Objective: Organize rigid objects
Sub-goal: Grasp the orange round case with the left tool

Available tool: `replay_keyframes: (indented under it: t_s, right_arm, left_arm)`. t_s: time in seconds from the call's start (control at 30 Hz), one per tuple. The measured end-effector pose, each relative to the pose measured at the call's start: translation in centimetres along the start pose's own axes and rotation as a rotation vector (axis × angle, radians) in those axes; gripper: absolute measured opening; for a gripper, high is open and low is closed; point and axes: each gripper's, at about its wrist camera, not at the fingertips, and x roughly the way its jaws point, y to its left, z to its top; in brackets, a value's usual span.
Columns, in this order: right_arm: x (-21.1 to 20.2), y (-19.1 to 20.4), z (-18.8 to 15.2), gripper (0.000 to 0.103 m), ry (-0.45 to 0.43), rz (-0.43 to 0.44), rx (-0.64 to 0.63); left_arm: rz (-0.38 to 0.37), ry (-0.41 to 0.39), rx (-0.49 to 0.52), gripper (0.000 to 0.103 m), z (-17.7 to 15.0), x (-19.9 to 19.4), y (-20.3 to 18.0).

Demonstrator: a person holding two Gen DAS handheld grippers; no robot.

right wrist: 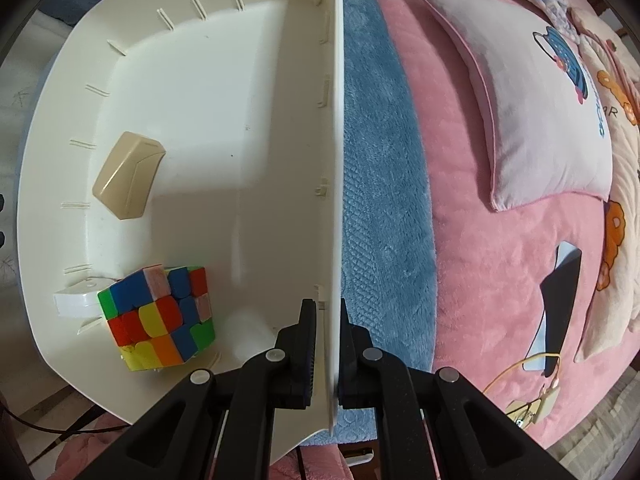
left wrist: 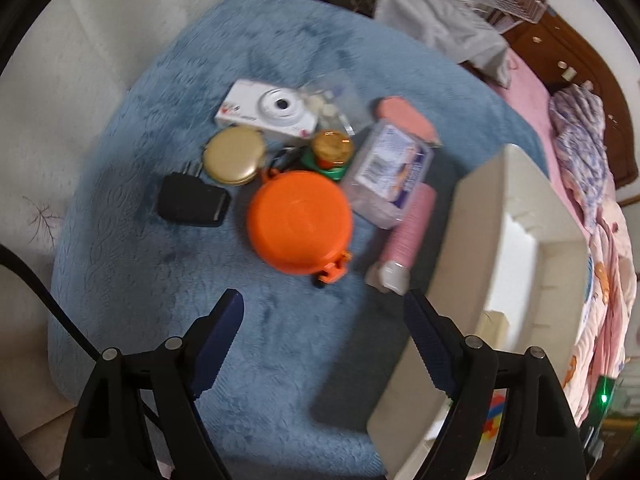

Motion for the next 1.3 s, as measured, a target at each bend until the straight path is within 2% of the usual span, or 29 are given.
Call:
replay_keyframes:
  t_s: [0.37, 0.83, 1.3]
  right_arm:
    - [0.0, 0.3, 0.3, 0.008, 0.013, -0.023, 0.032]
    - [0.0, 0.2, 0.6, 0.009, 0.033, -0.025, 0.05]
    - [0.2, 0.1, 0.7, 0.009, 0.041, -0.02, 0.056]
  left_arm:
    - [0.032, 0.071, -0.09, 0.085, 2.5, 4.7, 1.8]
    - [0.077, 0.126, -0.107, 0.087, 3.5, 7.9, 2.0]
    - [0.194, 0.13, -0.107, 0.083, 5.3, 9.1, -0.2]
